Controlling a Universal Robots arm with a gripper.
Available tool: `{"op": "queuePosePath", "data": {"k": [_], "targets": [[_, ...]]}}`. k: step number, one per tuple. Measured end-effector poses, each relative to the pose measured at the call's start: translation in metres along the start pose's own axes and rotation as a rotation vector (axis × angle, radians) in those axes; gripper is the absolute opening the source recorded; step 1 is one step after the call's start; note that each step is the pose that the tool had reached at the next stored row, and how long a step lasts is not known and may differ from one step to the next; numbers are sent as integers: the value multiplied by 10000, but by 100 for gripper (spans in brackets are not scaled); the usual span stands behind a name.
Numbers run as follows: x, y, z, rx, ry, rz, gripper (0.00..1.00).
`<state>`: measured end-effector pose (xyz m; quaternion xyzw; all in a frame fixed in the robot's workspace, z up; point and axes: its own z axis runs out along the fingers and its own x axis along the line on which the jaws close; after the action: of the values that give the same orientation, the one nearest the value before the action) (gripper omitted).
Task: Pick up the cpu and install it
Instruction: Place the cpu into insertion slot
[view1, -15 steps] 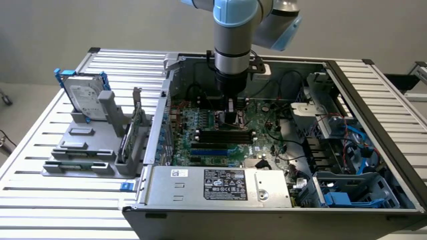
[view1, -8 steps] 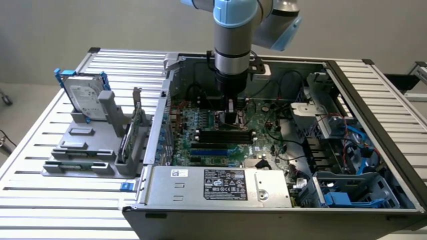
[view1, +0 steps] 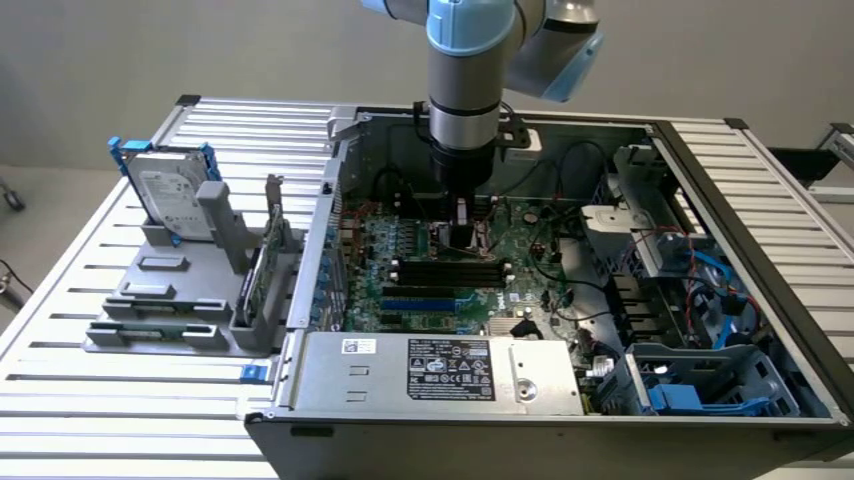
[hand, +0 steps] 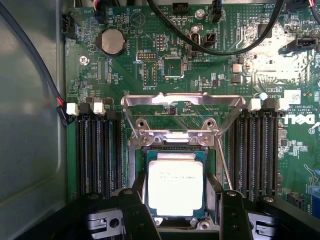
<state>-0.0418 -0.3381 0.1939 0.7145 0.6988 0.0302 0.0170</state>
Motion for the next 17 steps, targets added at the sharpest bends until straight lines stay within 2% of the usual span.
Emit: {"op": "queuePosePath", "data": {"k": [6,8,9,13,15,17], "targets": [[11,1,10,-5,-21,-2,55],[12,1,12,-6,-31,-2,56],[11,1,11,-5,-37,-3,62],[10,0,9,-2,-60,-4,62],[10,0,10,-4,-84,-5,62],[10,0,10,-5,-151,-8,62]]}}
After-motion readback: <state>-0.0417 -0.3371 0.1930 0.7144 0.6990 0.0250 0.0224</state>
